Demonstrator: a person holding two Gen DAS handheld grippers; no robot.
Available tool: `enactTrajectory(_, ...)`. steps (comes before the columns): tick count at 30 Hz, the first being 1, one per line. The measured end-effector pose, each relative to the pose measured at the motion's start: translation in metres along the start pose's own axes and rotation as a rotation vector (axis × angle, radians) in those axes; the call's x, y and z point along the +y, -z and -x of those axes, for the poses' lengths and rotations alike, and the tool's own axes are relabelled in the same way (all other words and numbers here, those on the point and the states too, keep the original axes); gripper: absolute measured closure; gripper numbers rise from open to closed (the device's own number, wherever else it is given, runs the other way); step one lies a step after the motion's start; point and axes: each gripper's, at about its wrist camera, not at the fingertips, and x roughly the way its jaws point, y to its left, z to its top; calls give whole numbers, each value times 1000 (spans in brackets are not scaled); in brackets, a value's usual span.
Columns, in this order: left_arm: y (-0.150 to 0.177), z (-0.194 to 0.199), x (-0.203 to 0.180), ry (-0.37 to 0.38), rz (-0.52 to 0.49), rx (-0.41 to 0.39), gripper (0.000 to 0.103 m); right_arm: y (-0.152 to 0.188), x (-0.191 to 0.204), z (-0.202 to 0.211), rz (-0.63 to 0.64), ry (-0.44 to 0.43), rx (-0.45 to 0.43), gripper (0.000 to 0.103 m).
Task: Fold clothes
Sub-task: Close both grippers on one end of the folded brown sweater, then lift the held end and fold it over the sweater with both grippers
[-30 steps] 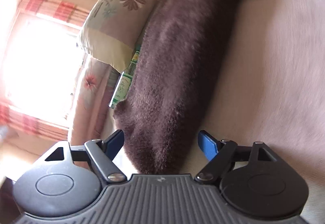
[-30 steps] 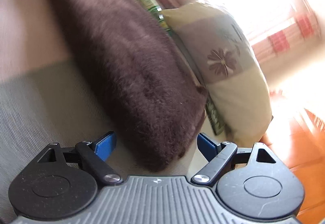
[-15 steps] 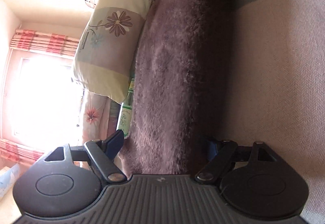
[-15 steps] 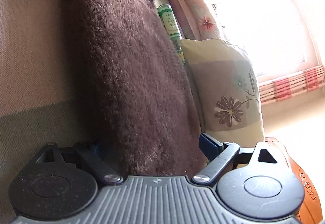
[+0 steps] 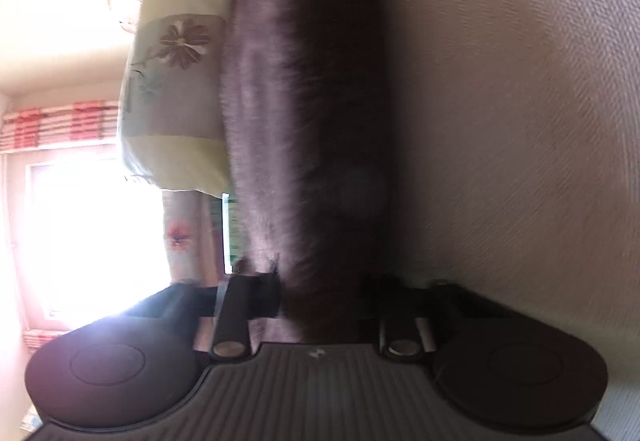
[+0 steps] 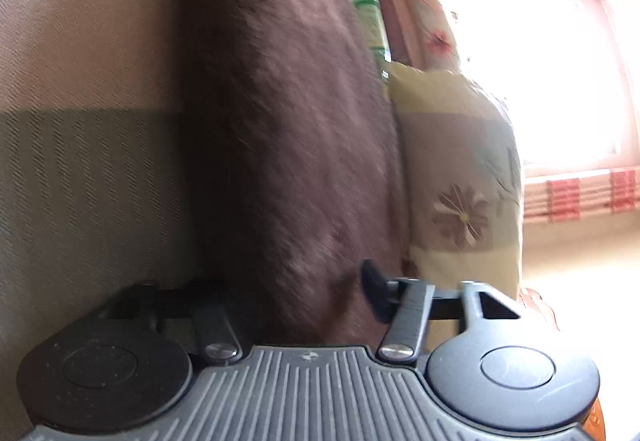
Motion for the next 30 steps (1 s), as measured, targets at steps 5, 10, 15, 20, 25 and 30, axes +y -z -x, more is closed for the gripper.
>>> enactTrajectory(5, -1, 1, 0, -13, 32, -3, 87, 5, -2, 1, 6, 13, -10, 52)
enactTrajectory(10, -2, 2, 9, 0, 50, -3, 84, 9, -10, -3, -10, 10, 12, 37)
enactTrajectory(15, 1, 1, 9, 7, 91, 6, 88, 5, 1, -3, 8, -19, 30, 68)
enactTrajectory(20, 5, 3, 23, 52, 142, 3, 87, 4, -12, 0, -19, -51, 33, 77)
enactTrajectory(25, 10, 8, 39, 40, 187, -6, 88, 5, -24, 8, -36, -51, 22, 81)
enactTrajectory(30, 12, 19, 51, 20, 200, -5, 88, 5, -36, 20, -56, -60, 20, 83)
